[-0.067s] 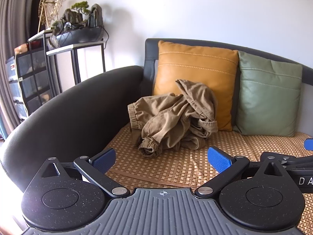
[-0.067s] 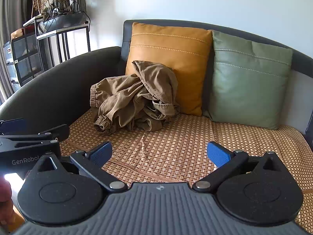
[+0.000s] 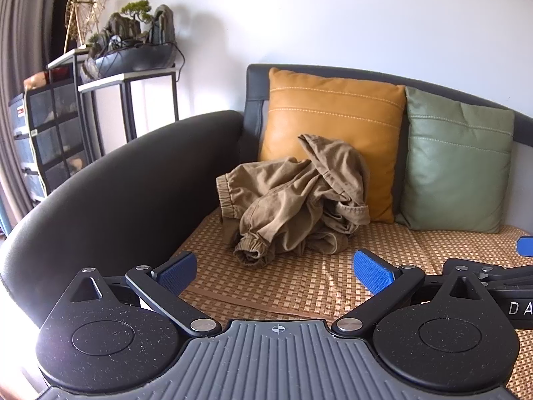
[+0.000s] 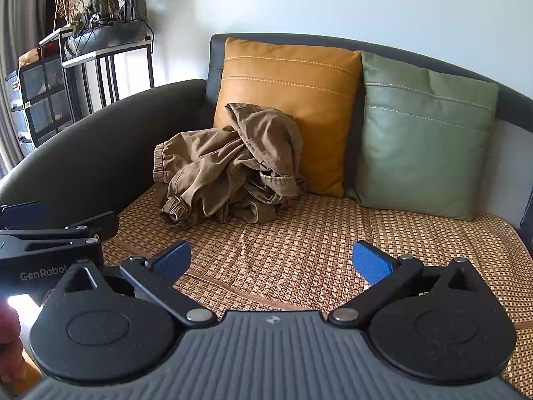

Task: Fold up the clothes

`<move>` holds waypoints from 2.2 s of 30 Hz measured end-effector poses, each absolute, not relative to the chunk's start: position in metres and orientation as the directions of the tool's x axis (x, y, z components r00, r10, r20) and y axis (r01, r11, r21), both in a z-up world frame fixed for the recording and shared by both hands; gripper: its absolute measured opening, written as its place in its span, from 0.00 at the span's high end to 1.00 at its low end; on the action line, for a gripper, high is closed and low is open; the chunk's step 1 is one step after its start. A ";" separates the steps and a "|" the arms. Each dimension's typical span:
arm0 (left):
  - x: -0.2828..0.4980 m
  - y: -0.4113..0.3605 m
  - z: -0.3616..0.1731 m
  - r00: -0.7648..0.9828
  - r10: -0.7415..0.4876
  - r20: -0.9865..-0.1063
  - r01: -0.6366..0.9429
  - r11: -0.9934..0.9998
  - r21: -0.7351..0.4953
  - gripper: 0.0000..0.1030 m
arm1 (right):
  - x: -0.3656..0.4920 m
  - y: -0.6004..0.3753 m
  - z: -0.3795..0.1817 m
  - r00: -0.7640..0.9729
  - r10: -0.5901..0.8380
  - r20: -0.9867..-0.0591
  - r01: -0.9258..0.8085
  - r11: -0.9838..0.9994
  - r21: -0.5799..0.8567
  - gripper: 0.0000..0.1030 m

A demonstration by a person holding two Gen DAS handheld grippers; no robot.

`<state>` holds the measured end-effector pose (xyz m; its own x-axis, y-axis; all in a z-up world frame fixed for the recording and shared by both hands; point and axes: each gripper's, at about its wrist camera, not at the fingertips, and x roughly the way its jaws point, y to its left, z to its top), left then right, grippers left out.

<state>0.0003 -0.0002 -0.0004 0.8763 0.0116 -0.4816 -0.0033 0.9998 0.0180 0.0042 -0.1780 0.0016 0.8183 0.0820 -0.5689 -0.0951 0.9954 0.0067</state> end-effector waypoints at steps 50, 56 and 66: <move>0.001 -0.001 -0.002 0.864 -0.010 -0.503 0.008 1.000 -0.007 0.00 | 0.005 -0.182 0.000 0.815 0.081 -0.573 -0.094 0.996 0.006 0.00; 0.001 0.000 -0.003 0.863 -0.014 -0.504 0.010 1.000 -0.011 0.00 | 0.005 -0.181 -0.002 0.817 0.078 -0.571 -0.094 0.996 0.002 0.00; 0.004 0.000 -0.004 0.860 -0.016 -0.511 0.008 1.000 -0.017 0.00 | 0.005 -0.181 -0.002 0.815 0.077 -0.574 -0.092 0.996 0.003 0.00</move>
<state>0.0037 -0.0003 -0.0043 0.8596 -0.0155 -0.5107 0.0082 0.9998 -0.0166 0.0051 -0.1809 -0.0018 0.8149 0.0773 -0.5744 -0.0922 0.9957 0.0032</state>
